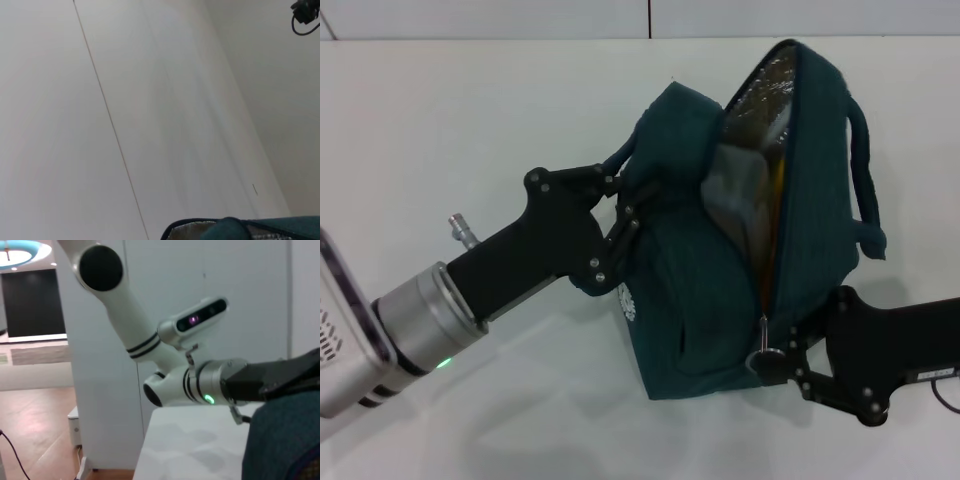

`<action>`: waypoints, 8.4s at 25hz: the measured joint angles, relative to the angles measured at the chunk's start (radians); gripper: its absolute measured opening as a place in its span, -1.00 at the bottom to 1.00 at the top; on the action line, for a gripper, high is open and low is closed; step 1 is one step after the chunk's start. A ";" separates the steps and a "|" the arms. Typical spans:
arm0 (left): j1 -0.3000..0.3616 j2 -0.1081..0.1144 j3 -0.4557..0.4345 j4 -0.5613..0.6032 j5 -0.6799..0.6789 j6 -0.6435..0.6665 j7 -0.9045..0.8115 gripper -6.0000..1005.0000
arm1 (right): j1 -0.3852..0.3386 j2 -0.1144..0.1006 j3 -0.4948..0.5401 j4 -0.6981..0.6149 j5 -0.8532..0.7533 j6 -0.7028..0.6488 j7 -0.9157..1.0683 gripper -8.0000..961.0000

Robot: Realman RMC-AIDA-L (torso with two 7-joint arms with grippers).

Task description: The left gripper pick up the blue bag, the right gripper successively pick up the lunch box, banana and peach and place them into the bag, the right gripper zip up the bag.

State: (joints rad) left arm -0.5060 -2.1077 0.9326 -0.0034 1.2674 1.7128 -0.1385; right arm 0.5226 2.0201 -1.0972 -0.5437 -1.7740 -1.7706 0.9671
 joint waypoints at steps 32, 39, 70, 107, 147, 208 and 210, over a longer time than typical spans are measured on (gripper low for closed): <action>0.087 0.026 0.029 0.190 0.007 0.037 -0.585 0.78 | -0.013 -0.031 0.001 -0.141 0.090 -0.071 -0.034 -0.88; 0.146 0.017 0.015 0.207 -0.056 0.049 -0.620 0.77 | -0.010 -0.032 -0.003 -0.170 0.068 -0.081 -0.039 -0.88; 0.321 0.020 0.139 0.207 0.136 0.154 -0.471 0.76 | 0.038 0.005 -0.125 -0.210 0.259 0.035 -0.071 -0.88; 0.217 0.017 0.139 0.108 -0.042 0.000 -0.467 0.51 | 0.033 0.008 -0.241 -0.143 0.417 0.147 -0.182 -0.88; 0.178 0.017 0.168 0.113 -0.038 -0.021 -0.356 -0.86 | -0.006 -0.032 -0.255 -0.109 0.595 0.157 -0.128 -0.87; 0.129 0.014 0.207 0.109 -0.023 0.002 -0.305 -0.84 | 0.024 -0.004 -0.153 -0.148 0.149 0.154 0.219 -0.44; 0.129 0.014 0.207 0.109 -0.023 0.002 -0.305 -0.84 | 0.021 -0.003 -0.153 -0.148 0.153 0.155 0.188 -0.52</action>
State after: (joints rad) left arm -0.3774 -2.0939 1.1397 0.1058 1.2441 1.7149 -0.4433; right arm 0.5438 2.0175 -1.2502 -0.6915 -1.6213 -1.6159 1.1550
